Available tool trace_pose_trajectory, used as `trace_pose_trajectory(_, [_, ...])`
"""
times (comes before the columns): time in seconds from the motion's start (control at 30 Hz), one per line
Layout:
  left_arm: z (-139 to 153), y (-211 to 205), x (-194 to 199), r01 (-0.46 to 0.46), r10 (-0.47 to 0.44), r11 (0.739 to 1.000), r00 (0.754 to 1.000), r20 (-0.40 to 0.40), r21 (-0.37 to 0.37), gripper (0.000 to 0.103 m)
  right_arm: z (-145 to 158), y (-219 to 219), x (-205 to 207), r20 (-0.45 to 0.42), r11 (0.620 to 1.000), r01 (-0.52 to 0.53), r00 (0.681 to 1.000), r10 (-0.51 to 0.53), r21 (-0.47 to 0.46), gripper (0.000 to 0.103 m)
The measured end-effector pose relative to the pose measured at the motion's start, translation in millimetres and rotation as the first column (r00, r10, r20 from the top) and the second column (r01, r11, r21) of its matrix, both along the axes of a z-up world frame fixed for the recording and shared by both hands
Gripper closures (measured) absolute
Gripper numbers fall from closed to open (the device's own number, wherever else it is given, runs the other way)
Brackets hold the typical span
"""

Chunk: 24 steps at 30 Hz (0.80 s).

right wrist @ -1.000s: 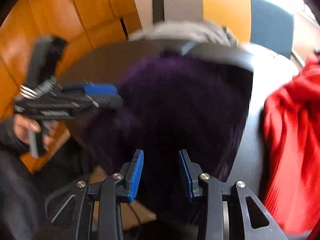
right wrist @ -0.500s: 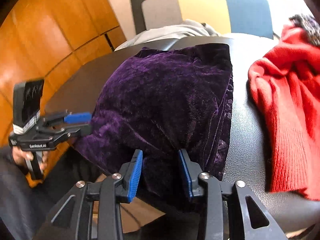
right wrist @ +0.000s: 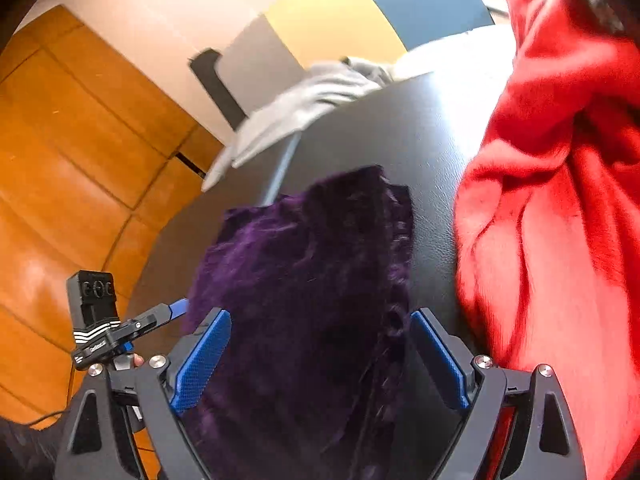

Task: Fold clothes

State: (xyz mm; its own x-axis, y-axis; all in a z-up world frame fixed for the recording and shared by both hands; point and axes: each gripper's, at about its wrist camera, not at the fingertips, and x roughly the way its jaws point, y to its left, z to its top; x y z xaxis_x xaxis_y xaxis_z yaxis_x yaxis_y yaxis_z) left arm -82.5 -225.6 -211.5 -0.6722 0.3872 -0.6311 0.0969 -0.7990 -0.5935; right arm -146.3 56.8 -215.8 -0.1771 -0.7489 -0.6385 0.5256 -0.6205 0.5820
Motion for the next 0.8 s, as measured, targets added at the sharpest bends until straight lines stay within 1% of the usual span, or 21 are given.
trace_pose_trajectory(0.03, [-3,1,-5,0.011,-0.011,1.0,1.0,-0.001,0.022,0.033,-3,-5,-4,0.003,1.0,-0.011,1.0,0.011,0.006,0.011])
trace_pose_trajectory(0.1, [-6,6,-12,0.03,-0.029,0.998,0.999,-0.015,0.06,0.03,-10,-16,-13,0.009,0.999,-0.032,0.999,0.032,0.018,0.007])
trace_pose_trajectory(0.17, [-9,11,-19,0.043,-0.042,0.997,0.999,-0.009,0.069,0.03,-14,-27,-17,0.016,0.997,-0.072,0.997,0.071,0.011,0.0])
trace_pose_trajectory(0.23, [-9,16,-19,0.042,-0.042,0.997,0.999,0.001,0.064,0.031,-15,-36,-15,0.008,0.993,-0.112,0.994,0.111,0.035,0.0])
trace_pose_trajectory(0.27, [-10,16,-18,0.038,-0.039,0.997,0.999,0.008,0.06,0.036,-15,-37,-11,-0.004,0.99,-0.129,0.992,0.13,0.057,0.0])
trace_pose_trajectory(0.3, [-11,17,-18,0.035,-0.035,0.998,0.999,0.015,0.056,0.041,-14,-38,-7,-0.018,0.986,-0.146,0.989,0.148,0.078,0.002])
trace_pose_trajectory(0.33, [-12,17,-17,0.027,-0.028,0.998,0.999,0.019,0.061,0.052,-13,-38,-3,-0.043,0.982,-0.147,0.987,0.153,0.118,0.009])
trace_pose_trajectory(0.37, [-14,14,-15,0.017,-0.018,0.997,1.0,0.023,0.071,0.061,-11,-36,3,-0.066,0.978,-0.145,0.985,0.156,0.152,0.035])
trace_pose_trajectory(0.4, [-13,13,-11,0.005,-0.007,0.997,1.0,0.021,0.073,0.067,-9,-34,10,-0.082,0.974,-0.146,0.983,0.162,0.172,0.05])
trace_pose_trajectory(0.43, [-11,12,-5,-0.007,0.006,0.997,1.0,0.014,0.071,0.072,-7,-33,15,-0.094,0.972,-0.141,0.982,0.161,0.186,0.053])
trace_pose_trajectory(0.47, [-8,11,0,-0.019,0.019,0.997,1.0,0.008,0.069,0.075,-5,-33,20,-0.105,0.972,-0.132,0.982,0.155,0.194,0.056])
trace_pose_trajectory(0.5, [-6,10,5,-0.032,0.032,0.997,1.0,0.001,0.066,0.075,-3,-34,26,-0.121,0.969,-0.129,0.98,0.157,0.208,0.059])
trace_pose_trajectory(0.57, [1,9,22,-0.062,0.063,0.998,0.998,-0.016,0.029,0.077,2,-41,39,-0.153,0.962,-0.136,0.973,0.175,0.238,0.064])
trace_pose_trajectory(0.67, [10,-8,62,-0.146,0.146,0.989,0.988,-0.042,0.007,0.077,10,-61,57,-0.177,0.944,-0.191,0.954,0.244,0.27,0.067])
trace_pose_trajectory(0.73, [14,-27,94,-0.219,0.218,0.976,0.974,-0.054,-0.003,0.077,14,-81,65,-0.173,0.933,-0.248,0.939,0.298,0.261,0.068])
trace_pose_trajectory(0.8, [19,-53,129,-0.31,0.309,0.951,0.949,-0.07,-0.01,0.077,17,-119,73,-0.165,0.912,-0.331,0.912,0.376,0.243,0.068])
